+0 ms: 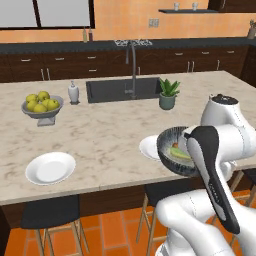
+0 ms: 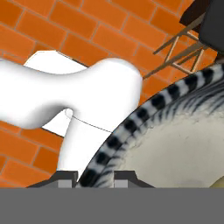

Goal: Pick the chicken drumstick and corn from their plates and place them in the bowl. Then put the bowl in the fridge.

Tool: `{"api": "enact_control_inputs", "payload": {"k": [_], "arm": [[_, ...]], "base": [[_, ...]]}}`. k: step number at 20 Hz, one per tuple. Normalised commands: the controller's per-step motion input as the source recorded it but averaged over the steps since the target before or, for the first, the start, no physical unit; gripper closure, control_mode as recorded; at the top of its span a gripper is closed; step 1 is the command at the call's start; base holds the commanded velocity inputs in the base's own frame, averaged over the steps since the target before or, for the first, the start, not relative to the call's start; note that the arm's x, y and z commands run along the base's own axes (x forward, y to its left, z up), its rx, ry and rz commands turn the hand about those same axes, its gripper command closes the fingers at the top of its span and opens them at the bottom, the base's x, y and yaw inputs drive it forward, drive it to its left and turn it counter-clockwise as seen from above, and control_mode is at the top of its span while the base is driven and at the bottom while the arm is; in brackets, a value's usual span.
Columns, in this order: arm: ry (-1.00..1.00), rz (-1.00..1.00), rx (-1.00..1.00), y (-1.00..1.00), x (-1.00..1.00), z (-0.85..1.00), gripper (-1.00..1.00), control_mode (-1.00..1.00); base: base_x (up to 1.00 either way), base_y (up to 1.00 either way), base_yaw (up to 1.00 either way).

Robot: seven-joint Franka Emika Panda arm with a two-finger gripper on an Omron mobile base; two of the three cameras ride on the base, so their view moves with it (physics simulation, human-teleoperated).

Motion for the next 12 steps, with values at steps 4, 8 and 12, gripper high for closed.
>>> {"api": "enact_control_inputs", "payload": {"k": [4, 8, 12], "arm": [[0.04, 0.14, 0.0, 0.1, -0.57, 0.19, 1.0, -1.0], [0.0, 0.09, 0.0, 0.0, -0.08, 0.05, 1.0, -1.0], [0.0, 0.0, 0.0, 0.0, 0.0, 0.0, 1.0, -1.0]], "base": [[0.0, 0.0, 0.0], [0.0, 0.0, 0.0], [0.0, 0.0, 0.0]]}}
